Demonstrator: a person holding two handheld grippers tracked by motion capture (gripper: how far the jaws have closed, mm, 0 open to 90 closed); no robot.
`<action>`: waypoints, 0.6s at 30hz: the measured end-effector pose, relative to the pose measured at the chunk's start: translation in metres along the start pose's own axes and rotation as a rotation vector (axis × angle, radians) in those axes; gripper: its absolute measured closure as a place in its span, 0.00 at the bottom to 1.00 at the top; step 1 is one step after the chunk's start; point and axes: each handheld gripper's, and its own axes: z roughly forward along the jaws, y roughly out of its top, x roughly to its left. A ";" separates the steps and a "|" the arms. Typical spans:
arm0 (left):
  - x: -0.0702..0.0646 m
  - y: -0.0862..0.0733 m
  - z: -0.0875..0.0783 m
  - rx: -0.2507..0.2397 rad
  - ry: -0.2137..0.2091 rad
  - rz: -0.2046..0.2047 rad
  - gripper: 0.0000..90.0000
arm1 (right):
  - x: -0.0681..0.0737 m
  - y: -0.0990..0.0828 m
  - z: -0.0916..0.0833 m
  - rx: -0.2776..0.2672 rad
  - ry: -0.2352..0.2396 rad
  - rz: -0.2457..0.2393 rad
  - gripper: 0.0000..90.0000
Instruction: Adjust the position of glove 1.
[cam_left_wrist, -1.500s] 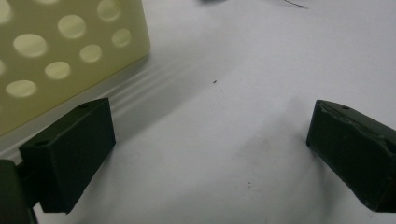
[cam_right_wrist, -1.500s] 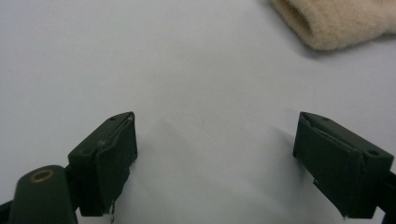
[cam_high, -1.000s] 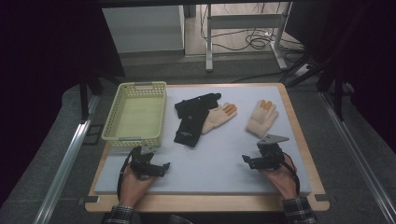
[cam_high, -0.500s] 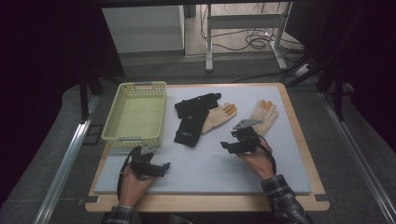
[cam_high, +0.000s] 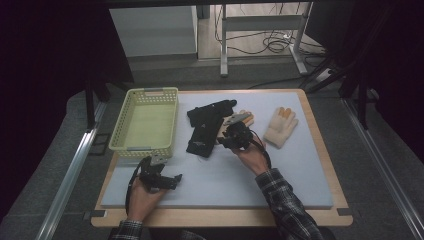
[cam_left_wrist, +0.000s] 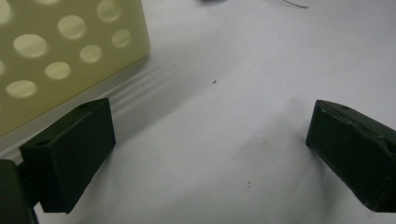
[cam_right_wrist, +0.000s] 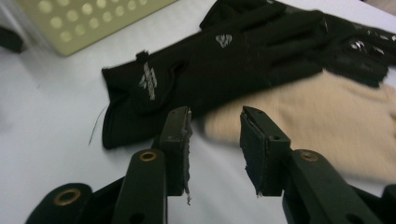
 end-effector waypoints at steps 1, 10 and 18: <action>0.000 0.000 0.000 0.000 0.001 0.000 0.02 | 0.001 0.006 0.008 0.004 -0.006 0.002 0.69; 0.000 0.000 0.000 0.001 -0.001 0.000 0.02 | 0.002 0.021 0.042 0.016 -0.071 -0.001 0.46; 0.000 0.000 0.000 0.003 0.000 0.001 0.02 | 0.005 0.012 0.058 0.058 -0.110 -0.031 0.88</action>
